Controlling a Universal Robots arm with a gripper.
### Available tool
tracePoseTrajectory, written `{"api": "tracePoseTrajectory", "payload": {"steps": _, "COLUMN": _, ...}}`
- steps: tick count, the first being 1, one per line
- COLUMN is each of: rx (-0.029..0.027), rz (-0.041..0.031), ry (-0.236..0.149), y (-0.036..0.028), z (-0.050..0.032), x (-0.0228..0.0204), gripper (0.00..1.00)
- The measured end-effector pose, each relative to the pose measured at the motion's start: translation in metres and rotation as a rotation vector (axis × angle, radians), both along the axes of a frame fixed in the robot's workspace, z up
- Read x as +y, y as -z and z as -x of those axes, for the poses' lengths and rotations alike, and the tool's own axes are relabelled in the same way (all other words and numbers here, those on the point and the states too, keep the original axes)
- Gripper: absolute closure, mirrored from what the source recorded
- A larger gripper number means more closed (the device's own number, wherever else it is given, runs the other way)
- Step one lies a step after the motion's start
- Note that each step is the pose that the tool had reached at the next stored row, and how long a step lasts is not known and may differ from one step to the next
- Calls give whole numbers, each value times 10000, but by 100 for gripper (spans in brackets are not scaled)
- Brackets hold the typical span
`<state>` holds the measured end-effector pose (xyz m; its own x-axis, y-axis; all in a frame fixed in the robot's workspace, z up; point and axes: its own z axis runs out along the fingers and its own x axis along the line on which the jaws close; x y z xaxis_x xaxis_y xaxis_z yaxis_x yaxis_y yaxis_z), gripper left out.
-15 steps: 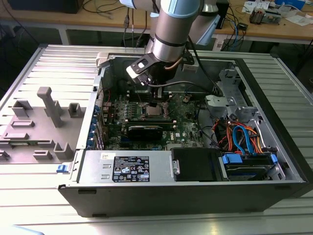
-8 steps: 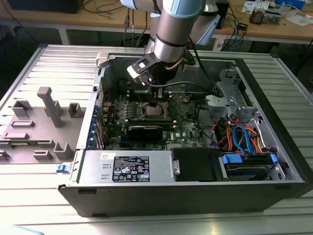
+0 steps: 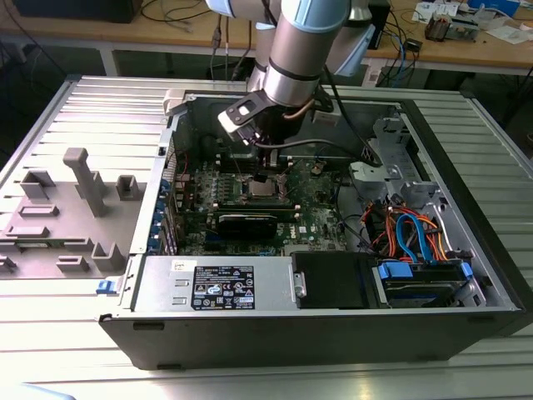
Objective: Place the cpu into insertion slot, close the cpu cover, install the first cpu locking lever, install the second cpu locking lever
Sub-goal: 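Close the cpu cover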
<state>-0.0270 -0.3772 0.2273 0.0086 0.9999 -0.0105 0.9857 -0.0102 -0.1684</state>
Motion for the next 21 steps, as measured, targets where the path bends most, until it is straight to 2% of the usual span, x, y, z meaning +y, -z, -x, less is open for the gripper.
{"api": "tracePoseTrajectory", "payload": {"steps": 2, "rx": 59, "rz": 0, "ry": 0, "y": 2, "z": -9, "x": 0, "gripper": 89}}
{"api": "tracePoseTrajectory", "payload": {"steps": 5, "rx": 114, "rz": 0, "ry": 1, "y": 4, "z": -18, "x": 0, "gripper": 89}}
{"api": "tracePoseTrajectory", "payload": {"steps": 7, "rx": 174, "rz": 0, "ry": 0, "y": 6, "z": -27, "x": 0, "gripper": 89}}
{"api": "tracePoseTrajectory", "payload": {"steps": 14, "rx": 329, "rz": 0, "ry": 0, "y": 11, "z": -51, "x": 0, "gripper": 89}}
{"api": "tracePoseTrajectory", "payload": {"steps": 21, "rx": 463, "rz": 0, "ry": 0, "y": 16, "z": -72, "x": 0, "gripper": 89}}
